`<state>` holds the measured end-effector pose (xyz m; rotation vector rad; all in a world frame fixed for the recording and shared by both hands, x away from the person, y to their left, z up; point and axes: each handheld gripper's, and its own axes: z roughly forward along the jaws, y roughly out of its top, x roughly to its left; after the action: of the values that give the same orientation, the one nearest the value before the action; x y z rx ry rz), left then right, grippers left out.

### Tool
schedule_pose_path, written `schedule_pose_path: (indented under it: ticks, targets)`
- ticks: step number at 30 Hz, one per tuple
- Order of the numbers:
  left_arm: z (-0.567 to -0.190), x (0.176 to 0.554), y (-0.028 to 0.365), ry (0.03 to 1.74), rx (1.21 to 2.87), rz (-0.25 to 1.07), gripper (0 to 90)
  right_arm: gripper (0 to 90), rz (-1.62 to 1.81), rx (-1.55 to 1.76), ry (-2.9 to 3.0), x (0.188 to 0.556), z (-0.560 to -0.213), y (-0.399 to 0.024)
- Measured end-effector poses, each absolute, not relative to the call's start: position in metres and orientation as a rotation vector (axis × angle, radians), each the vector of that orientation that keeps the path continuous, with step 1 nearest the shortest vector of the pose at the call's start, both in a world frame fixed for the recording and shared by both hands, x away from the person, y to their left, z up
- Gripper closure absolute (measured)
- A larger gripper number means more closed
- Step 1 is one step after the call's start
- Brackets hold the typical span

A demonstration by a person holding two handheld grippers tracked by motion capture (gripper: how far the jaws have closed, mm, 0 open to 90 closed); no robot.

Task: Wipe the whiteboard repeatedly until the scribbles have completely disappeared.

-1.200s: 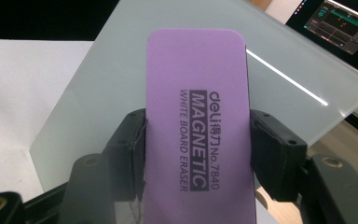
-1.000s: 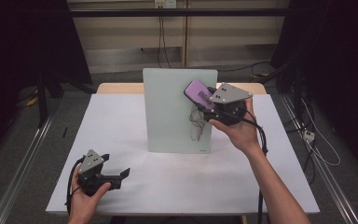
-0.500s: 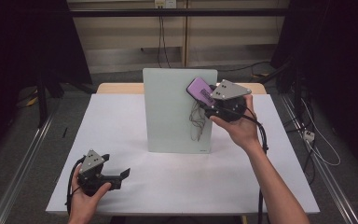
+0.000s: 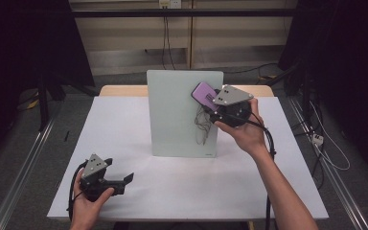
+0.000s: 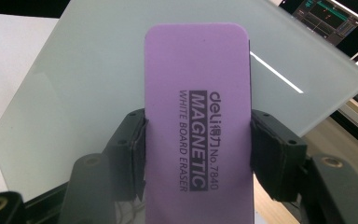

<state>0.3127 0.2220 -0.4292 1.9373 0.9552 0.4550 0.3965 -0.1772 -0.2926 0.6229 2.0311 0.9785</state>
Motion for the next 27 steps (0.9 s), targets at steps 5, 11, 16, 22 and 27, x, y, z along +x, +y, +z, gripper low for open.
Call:
schedule_pose_path:
  ticks: [5,11,16,22,27]
  targets:
    - [-0.429,0.313,0.222,0.959,1.944,0.452,5.4,42.1,0.976,0.619,2.038,0.395,-0.297,-0.177]
    - [-0.429,0.313,0.221,0.953,1.949,0.452,5.4,42.2,0.974,0.619,2.062,0.393,-0.304,-0.175]
    - [-0.430,0.313,0.221,0.954,1.950,0.452,5.4,42.2,0.967,0.612,2.081,0.391,-0.312,-0.171]
    - [-0.429,0.313,0.221,0.953,1.949,0.453,5.4,42.2,0.958,0.597,2.117,0.388,-0.322,-0.167]
    - [-0.429,0.313,0.221,0.954,1.949,0.453,5.4,42.2,0.955,0.587,2.139,0.386,-0.329,-0.163]
